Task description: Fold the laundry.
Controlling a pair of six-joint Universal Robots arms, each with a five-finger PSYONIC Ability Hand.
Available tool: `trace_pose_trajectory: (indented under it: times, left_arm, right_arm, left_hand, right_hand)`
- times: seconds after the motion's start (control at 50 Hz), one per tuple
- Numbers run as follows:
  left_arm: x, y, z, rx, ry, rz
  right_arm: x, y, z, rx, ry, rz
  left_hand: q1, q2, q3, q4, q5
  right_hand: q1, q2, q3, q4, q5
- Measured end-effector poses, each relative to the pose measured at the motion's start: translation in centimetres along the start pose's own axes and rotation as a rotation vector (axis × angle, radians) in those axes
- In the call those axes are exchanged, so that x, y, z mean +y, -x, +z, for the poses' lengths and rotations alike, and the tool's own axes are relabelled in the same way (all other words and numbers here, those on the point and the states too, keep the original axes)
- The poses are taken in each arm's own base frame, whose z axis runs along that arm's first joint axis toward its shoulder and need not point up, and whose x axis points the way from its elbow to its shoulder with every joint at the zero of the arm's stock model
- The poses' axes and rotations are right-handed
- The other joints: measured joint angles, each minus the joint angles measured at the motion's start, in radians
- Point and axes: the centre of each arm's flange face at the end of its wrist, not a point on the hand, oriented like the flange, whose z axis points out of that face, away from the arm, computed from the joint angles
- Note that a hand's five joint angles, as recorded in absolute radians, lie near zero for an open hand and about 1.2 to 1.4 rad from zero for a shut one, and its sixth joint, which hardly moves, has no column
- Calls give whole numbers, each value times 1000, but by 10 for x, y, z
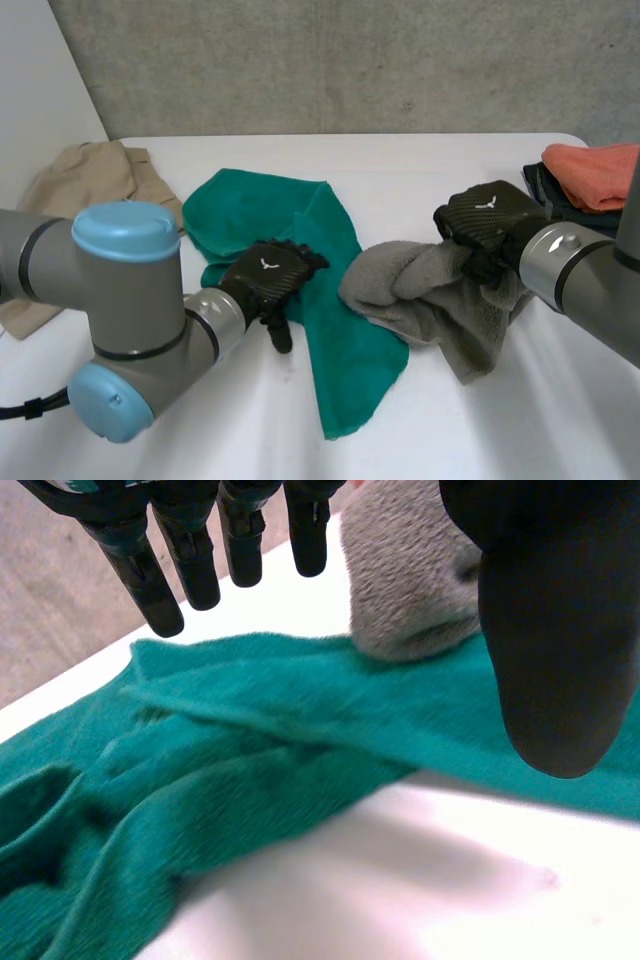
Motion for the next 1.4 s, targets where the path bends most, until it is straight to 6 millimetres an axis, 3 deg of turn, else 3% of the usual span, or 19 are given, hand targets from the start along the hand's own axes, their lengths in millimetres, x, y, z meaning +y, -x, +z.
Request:
trace_pose_trajectory:
  times: [0.14, 0.26, 0.36, 0.4, 0.42, 0.5, 0.62, 0.72, 0.76, 0.8, 0.88, 0.94, 0.98, 1.04, 1.1, 1.12, 1.2, 1.26, 1.4]
  left_arm:
    - [3, 26, 17, -60, 23, 74]
    - [13, 58, 50, -127, 26, 166]
    - [25, 71, 65, -144, 45, 208]
    - [28, 73, 69, -145, 47, 215]
    - [30, 74, 71, -145, 45, 219]
    - [30, 74, 77, -152, 15, 229]
    - [7, 85, 81, -267, -98, 259]
    - [-48, 122, 69, -494, -291, 282]
    - [-77, 149, 58, -608, -384, 286]
    - [-110, 186, 41, -744, -480, 289]
    - [-149, 258, 7, -978, -571, 292]
    - [-155, 296, -9, -1078, -564, 295]
    - [-148, 319, -14, -1119, -522, 294]
    - [-131, 335, -10, -1119, -459, 284]
    - [-112, 337, -1, -1084, -406, 268]
    - [-103, 334, 3, -1056, -386, 258]
    - [-83, 313, 16, -940, -357, 230]
    - [-73, 286, 20, -840, -356, 216]
    - [-63, 232, 6, -728, -361, 183]
  right_arm:
    - [8, 9, 3, -13, 12, -2]
    - [18, 18, 7, -11, 20, -6]
    - [25, 19, 10, 4, 34, -7]
    - [27, 19, 11, 8, 37, -7]
    - [28, 19, 11, 10, 39, -6]
    - [30, 18, 12, 15, 45, -6]
    - [33, 17, 12, 24, 54, -4]
    - [35, 17, 12, 33, 62, -4]
    - [36, 17, 12, 34, 65, -5]
    - [38, 18, 13, 32, 68, -6]
    - [39, 21, 13, 25, 71, -10]
    - [39, 23, 13, 19, 71, -15]
    - [39, 25, 12, 14, 68, -19]
    - [37, 28, 12, 7, 63, -26]
    - [36, 30, 11, 2, 57, -30]
    - [36, 31, 11, 1, 55, -32]
    - [33, 32, 11, 0, 45, -35]
    - [30, 32, 10, 1, 33, -38]
    - [15, 41, 4, -25, -25, -64]
  left_hand:
    - [4, 8, 7, 9, 5]
    - [157, 141, 140, 147, 126]
    - [186, 184, 184, 189, 170]
    - [313, 297, 296, 293, 273]
    - [519, 470, 468, 475, 451]
    - [957, 928, 911, 925, 894]
    - [966, 989, 981, 996, 931]
    - [966, 989, 982, 996, 931]
    - [966, 991, 982, 997, 931]
    - [966, 991, 982, 997, 931]
    - [966, 991, 982, 997, 931]
    - [966, 991, 982, 997, 931]
    - [966, 991, 983, 997, 931]
    - [966, 991, 983, 997, 931]
    - [919, 955, 946, 960, 895]
    - [672, 714, 729, 741, 679]
    - [41, 118, 120, 126, 97]
    - [-9, 4, 2, 0, -1]
    - [-9, 1, 1, 0, -1]
  right_hand:
    - [0, 0, 0, 0, 0]
    - [0, 0, 0, 0, 0]
    - [0, 0, 0, 0, 0]
    - [0, 0, 0, 0, 0]
    - [0, 0, 0, 0, 0]
    - [0, 0, 0, 1, 0]
    - [0, 0, 0, 1, 0]
    - [0, 0, 0, 1, 0]
    - [0, 0, 0, 1, 0]
    - [0, 0, 0, 1, 0]
    - [0, 0, 0, 1, 0]
    - [0, 0, 0, 1, 0]
    - [0, 0, 0, 1, 0]
    - [0, 0, 0, 1, 0]
    - [0, 0, 0, 1, 0]
    - [0, 0, 0, 1, 0]
    - [0, 0, 0, 1, 0]
    - [0, 0, 0, 1, 0]
    - [0, 0, 0, 1, 0]
